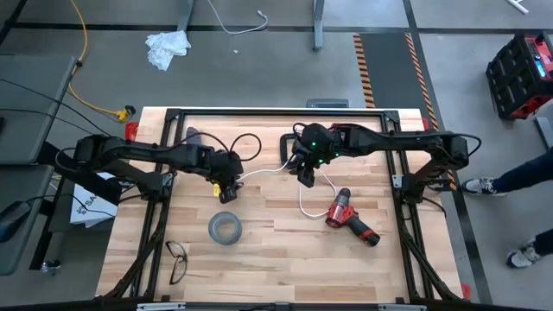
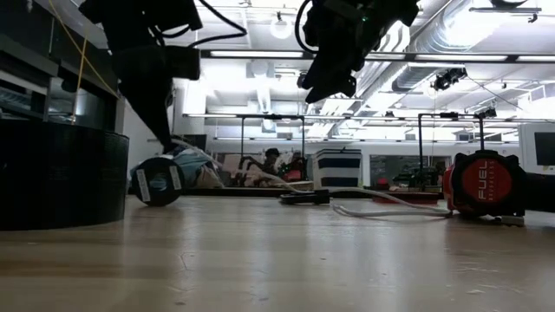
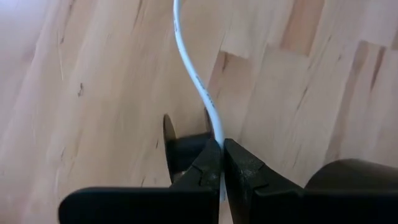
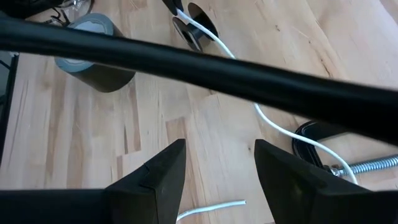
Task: Coil cords
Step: Coil the white wire
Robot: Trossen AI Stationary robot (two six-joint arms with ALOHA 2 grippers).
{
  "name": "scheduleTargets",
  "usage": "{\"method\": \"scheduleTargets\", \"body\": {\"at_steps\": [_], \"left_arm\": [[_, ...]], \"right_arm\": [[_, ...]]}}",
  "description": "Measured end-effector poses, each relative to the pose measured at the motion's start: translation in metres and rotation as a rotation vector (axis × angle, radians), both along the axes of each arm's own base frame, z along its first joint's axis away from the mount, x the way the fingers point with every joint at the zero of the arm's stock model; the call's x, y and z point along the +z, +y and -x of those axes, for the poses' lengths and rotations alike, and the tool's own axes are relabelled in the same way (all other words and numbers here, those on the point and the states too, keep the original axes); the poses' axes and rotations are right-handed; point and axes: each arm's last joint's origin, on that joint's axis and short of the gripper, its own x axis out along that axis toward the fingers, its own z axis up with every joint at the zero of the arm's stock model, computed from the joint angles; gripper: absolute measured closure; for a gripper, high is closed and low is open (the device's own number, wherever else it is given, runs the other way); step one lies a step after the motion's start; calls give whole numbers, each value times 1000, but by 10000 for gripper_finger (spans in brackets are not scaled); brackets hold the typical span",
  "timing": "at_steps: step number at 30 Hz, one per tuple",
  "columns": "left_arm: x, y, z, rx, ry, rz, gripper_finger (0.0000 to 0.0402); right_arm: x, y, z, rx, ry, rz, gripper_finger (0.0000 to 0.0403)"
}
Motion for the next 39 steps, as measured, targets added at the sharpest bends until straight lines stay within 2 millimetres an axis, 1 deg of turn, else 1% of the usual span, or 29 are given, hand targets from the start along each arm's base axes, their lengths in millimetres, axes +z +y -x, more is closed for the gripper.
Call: {"method": "scheduleTargets", "body": {"at_steps": [5,12,15,20,27,35,39], "left_arm": [[2,0,1,14,-15,20,401],[-15,-1,10,23,40,47,400],[-19,-1,11,33,50,50,399],[-19,-1,11,37,41,50,398],[-18,-1,9,88,16,65,397],[-15,-1,2,134,-65,91,396],[-14,-1,1,151,-79,99,396]], "right_arm": [[0,0,0,0,0,0,218],[0,-1,0,-4,-5,7,218],[1,-1,-1,-2,-8,9,218],[1,-1,-1,3,-10,14,218],[1,-1,-1,19,-11,29,218],[1,-1,-1,27,-14,38,218],[1,-1,-1,28,-15,38,218]]}}
